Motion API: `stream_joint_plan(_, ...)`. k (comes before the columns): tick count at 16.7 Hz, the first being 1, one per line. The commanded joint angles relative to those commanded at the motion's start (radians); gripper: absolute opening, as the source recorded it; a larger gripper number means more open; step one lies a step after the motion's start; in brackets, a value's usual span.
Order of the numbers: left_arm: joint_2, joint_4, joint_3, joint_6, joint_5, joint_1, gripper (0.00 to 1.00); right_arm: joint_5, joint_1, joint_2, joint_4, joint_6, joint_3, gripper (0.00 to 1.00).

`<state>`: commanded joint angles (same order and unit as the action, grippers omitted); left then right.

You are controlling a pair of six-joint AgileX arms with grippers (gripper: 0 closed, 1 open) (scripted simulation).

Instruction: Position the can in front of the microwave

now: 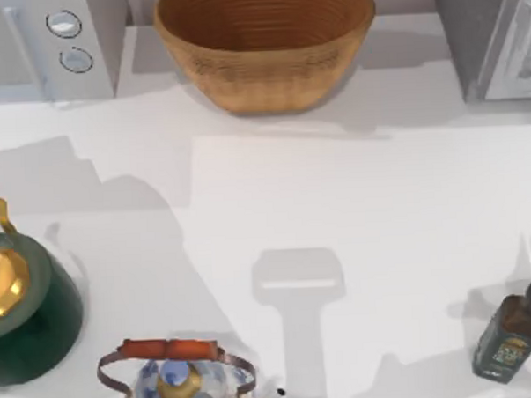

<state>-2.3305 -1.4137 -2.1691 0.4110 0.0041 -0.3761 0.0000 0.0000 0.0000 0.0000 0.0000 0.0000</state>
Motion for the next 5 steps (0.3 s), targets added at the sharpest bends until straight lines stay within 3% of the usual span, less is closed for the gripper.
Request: stream_joint_plan(5,-0.011,-0.108,-0.123,-0.003,-0.001,0.0,1.0,0.0,0.0,0.0,0.0,0.0,0.0,1.0)
